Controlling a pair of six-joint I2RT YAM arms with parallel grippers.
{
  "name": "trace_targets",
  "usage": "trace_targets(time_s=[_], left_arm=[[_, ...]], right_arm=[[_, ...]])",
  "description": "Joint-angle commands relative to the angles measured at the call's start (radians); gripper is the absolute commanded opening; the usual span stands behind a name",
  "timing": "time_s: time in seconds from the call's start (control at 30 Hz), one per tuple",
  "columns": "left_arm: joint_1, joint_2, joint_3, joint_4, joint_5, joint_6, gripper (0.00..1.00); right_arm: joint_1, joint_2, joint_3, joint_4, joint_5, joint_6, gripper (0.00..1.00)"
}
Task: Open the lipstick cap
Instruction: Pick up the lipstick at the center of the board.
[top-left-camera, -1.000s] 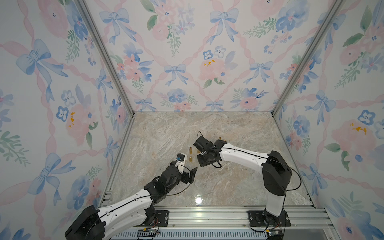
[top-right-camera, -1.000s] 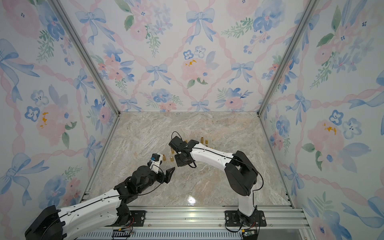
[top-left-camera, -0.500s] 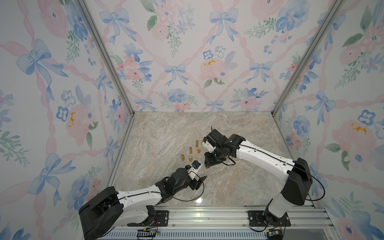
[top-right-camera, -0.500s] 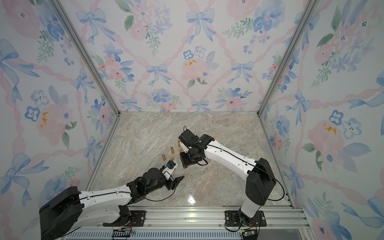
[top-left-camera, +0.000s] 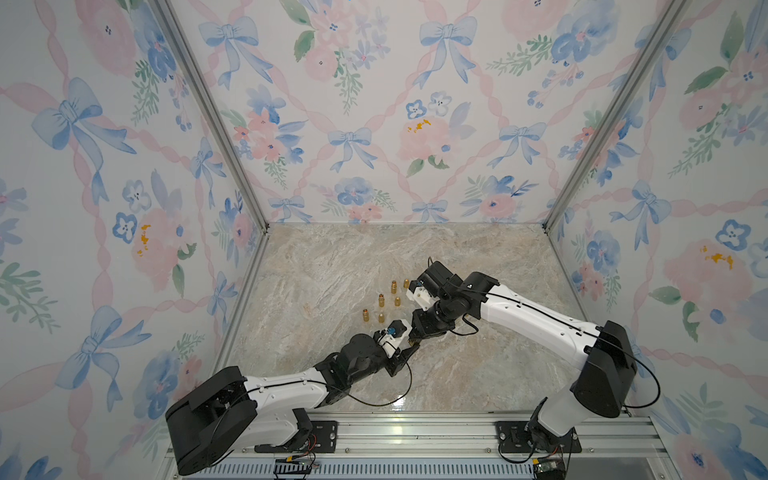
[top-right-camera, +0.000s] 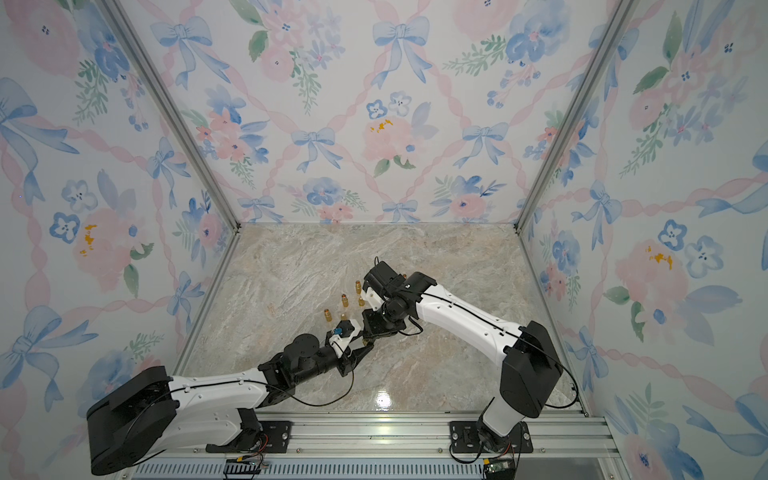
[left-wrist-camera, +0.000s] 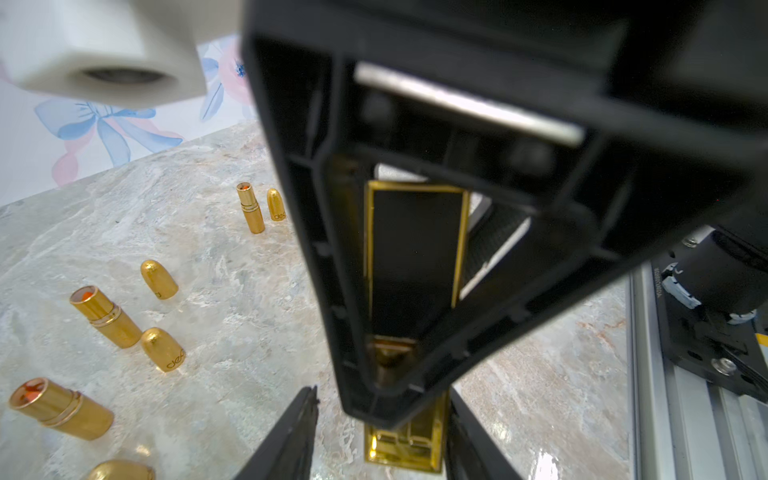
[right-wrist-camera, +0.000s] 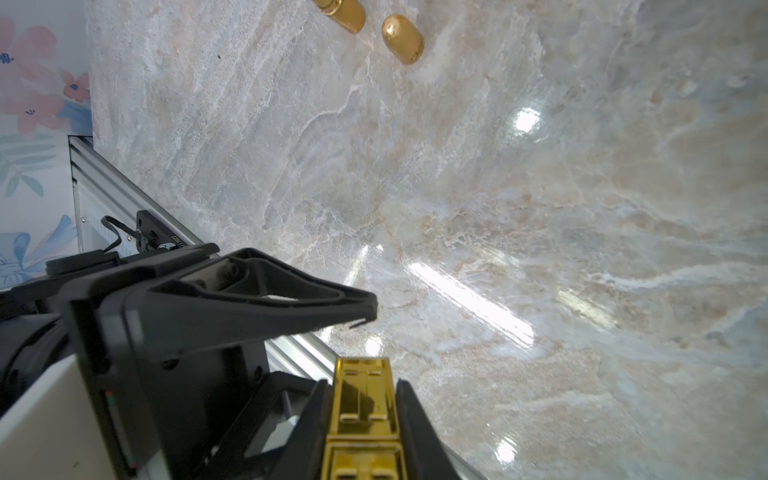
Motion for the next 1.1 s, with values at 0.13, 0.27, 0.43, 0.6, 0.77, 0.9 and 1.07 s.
trace_targets(time_s=[0.13,0.27,0.43,0.6,0.77,0.9,1.07], left_arm=[[-0.004,0.003,0.015,0.073,0.011,0.014,0.33],[-0.005,0.010,0.018,0.075,-0.006,0.013,0.21],[-0.005,0.003,0.015,0.073,-0.029,0.007,0.10],[-0.004,0.007,0.008,0.073,-0.061,-0.010,0.00],[-0.005,0.012,-0.005,0.073,-0.097,-0.040,0.00],[-0.004,0.011,-0.019,0.072,-0.120,-0.056,0.00],[-0.005,0.008,-0.016,0.068,-0.125,-0.065,0.00]], right_arm=[[-0.005,-0.013,-0.020,0.022,-0.030,0.027,0.27],[-0.006,-0.017,-0.020,0.029,-0.033,0.035,0.27],[-0.006,-0.024,-0.017,0.031,-0.027,0.035,0.27],[-0.006,-0.036,-0.013,0.029,0.002,0.027,0.31],[-0.006,-0.049,-0.001,0.027,0.031,0.015,0.38],[-0.006,-0.059,0.014,-0.007,0.089,-0.004,0.47],[-0.006,-0.072,0.011,-0.005,0.107,-0.013,0.48]])
